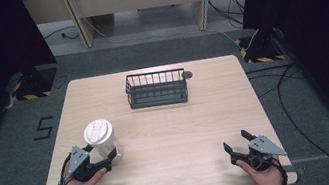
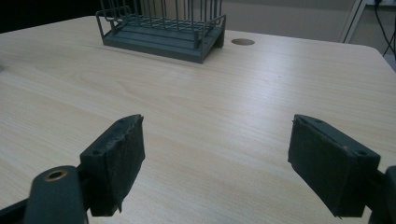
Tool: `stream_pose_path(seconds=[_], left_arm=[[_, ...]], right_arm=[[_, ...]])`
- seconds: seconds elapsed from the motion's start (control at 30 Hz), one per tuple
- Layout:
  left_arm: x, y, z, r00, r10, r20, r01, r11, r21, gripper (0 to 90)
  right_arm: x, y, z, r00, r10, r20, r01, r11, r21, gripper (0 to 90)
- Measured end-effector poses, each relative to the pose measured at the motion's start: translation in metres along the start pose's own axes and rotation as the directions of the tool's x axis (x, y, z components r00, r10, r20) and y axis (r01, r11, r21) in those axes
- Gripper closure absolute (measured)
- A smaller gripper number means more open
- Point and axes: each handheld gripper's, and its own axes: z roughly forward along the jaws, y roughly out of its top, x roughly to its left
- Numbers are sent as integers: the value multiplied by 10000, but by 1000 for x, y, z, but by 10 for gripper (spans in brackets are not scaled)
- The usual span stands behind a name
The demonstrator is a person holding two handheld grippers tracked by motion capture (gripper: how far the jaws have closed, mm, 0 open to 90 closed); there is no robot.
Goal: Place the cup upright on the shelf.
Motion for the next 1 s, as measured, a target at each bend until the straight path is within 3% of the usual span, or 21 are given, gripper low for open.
stream_pose_path(seconds=[0.43, 0.63, 1.0], left_arm=[[1, -2, 13, 9999, -116, 49, 117, 9998, -141, 146], [1, -3, 13, 10000, 23, 32, -23, 9998, -172, 170], [1, -2, 14, 9994, -295, 171, 299, 9992, -262, 175]], right_arm=[[0, 0, 1, 10000, 59, -23, -59, 9999, 94, 199], [-1, 0, 1, 9999, 97, -48, -96, 9999, 86, 201], [-1, 1, 1, 10000, 68, -42, -67, 9999, 135, 203]])
